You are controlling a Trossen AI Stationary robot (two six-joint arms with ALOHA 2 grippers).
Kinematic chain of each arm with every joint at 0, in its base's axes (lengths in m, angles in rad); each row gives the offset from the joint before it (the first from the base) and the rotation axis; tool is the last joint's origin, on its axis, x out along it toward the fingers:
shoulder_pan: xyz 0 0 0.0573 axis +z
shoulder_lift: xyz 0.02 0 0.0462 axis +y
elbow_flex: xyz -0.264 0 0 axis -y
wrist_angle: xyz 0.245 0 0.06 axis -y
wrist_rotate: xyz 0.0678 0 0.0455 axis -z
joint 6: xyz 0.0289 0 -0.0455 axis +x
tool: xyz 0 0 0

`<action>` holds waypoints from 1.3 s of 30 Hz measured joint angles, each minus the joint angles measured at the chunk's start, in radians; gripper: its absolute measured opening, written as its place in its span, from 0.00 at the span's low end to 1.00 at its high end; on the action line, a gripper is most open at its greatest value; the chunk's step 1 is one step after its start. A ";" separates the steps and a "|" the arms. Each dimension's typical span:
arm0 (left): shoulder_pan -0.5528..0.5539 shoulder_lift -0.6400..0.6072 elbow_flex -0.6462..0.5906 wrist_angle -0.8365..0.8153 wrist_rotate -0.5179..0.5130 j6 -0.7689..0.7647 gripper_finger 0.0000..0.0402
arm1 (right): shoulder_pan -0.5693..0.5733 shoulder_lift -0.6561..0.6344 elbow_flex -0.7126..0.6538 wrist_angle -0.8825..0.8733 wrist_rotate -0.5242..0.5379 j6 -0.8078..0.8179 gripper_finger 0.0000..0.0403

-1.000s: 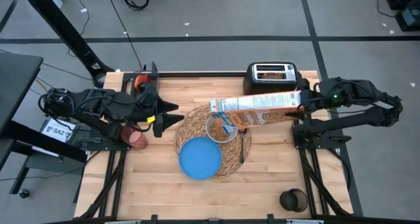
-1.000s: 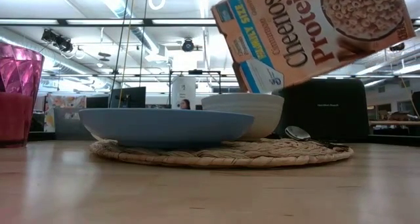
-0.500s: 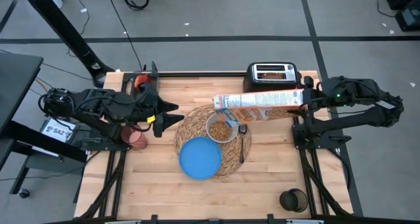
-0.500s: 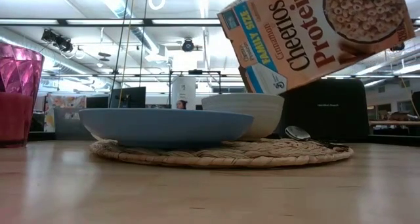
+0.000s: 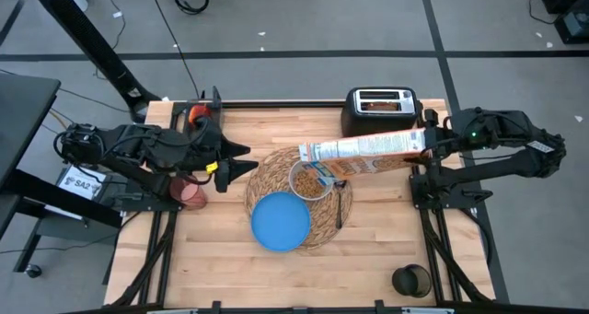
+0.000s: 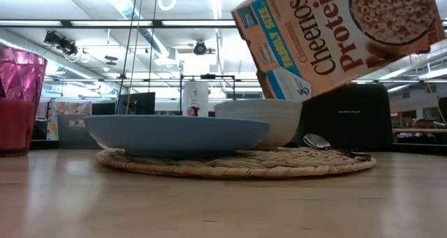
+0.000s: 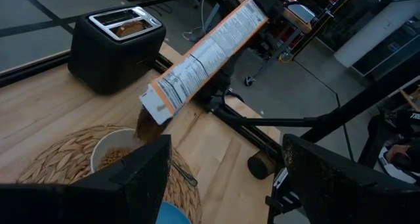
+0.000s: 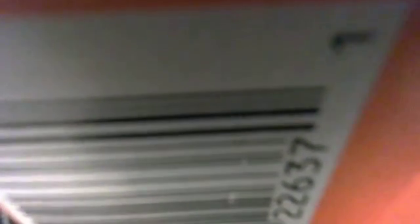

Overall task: Arrange a breakfast setting
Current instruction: Pour the cereal into the white bowl

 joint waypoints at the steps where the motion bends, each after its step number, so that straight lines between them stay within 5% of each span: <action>1: 0.000 0.000 0.000 0.000 0.000 0.000 0.73 | 0.000 0.000 0.000 -0.003 0.001 0.001 0.69; 39: 0.000 0.000 0.000 0.059 -0.002 0.014 0.73 | 0.000 -0.030 0.027 0.007 -0.016 0.060 0.69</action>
